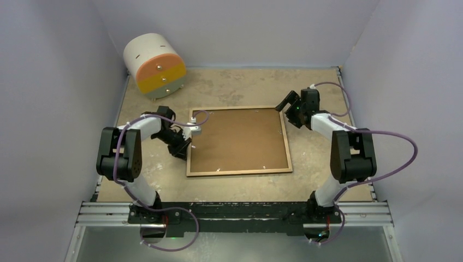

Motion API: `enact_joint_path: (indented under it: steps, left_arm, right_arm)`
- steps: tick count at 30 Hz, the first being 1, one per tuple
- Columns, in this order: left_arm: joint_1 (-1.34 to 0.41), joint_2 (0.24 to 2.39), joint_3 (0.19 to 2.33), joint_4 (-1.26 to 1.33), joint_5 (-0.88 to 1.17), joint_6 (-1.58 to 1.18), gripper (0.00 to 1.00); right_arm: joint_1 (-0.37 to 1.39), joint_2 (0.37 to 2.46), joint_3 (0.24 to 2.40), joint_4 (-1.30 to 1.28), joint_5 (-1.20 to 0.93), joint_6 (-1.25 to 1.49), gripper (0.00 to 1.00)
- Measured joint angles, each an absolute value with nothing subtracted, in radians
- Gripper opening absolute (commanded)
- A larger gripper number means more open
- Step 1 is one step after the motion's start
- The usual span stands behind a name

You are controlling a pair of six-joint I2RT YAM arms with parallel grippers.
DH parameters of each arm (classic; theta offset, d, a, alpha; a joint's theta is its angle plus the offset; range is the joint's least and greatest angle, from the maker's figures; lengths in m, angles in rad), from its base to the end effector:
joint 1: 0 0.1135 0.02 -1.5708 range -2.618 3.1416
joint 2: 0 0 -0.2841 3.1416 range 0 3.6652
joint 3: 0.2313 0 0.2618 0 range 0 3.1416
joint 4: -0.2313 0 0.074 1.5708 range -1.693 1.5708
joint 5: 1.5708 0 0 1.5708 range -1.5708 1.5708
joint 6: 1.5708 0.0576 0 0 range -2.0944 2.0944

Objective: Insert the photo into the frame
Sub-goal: Adjust the photo frame at the center of the board.

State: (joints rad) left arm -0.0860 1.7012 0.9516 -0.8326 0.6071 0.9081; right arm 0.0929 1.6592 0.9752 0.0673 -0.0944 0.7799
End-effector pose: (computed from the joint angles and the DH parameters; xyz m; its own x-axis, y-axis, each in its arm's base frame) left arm 0.2791 -0.0570 0.1442 -0.5624 0.6984 -0.4427 0.8248 0.4361 -0.3600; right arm 0.3855 0.0414 0.2060 -0.5282 0.6539 -0.5417 0.2849 0.7374 0.6124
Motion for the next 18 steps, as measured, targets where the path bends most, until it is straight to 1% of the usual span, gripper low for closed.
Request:
enact_joint_path:
  steps: [7,11,15,18]
  left_arm:
    - [-0.128,1.701,0.952,-0.831,0.604,0.898,0.14]
    - [-0.221,1.701,0.951,-0.833,0.601,0.867,0.15]
    - [-0.355,1.707,0.949,-0.852,0.597,0.808,0.17]
    - [-0.448,1.722,0.949,-0.883,0.603,0.767,0.2]
  right_arm:
    - [0.096,1.8,1.022,0.096,-0.111,0.754,0.9]
    - [0.108,1.884,1.116,0.111,-0.123,0.735,0.89]
    - [0.146,2.003,1.26,0.145,-0.127,0.707,0.89]
    - [0.198,2.131,1.447,0.127,-0.155,0.678,0.89]
